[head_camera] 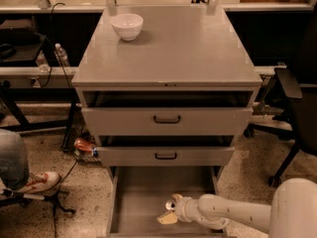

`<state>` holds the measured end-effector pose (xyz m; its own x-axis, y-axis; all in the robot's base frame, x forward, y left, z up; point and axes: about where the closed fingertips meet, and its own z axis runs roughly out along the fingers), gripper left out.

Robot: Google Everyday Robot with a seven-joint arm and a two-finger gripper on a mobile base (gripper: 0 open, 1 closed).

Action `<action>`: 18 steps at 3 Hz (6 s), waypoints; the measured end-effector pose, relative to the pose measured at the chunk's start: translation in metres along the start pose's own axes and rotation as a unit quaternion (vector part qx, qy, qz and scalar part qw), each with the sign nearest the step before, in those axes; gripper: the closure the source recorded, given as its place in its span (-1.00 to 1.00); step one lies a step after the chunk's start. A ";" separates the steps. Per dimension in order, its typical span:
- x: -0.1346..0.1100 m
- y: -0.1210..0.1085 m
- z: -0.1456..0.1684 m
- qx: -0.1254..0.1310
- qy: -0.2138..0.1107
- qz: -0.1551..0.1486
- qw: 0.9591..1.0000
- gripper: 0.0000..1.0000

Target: Pick redbull can from bottom drawer and place on counter

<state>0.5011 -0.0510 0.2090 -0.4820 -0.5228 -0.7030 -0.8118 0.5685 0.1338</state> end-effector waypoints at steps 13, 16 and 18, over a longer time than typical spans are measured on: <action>-0.072 -0.067 -0.293 0.091 -0.266 -0.012 0.960 1.00; -0.175 -0.052 -0.441 0.027 -0.417 -0.128 0.899 1.00; -0.191 -0.054 -0.463 0.033 -0.436 -0.142 0.888 1.00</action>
Offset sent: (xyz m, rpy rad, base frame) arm 0.0035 -0.0024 -0.0078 0.0888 0.0186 0.0318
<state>0.4838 -0.2758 0.6593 0.2010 0.0235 -0.9793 -0.8245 0.5439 -0.1562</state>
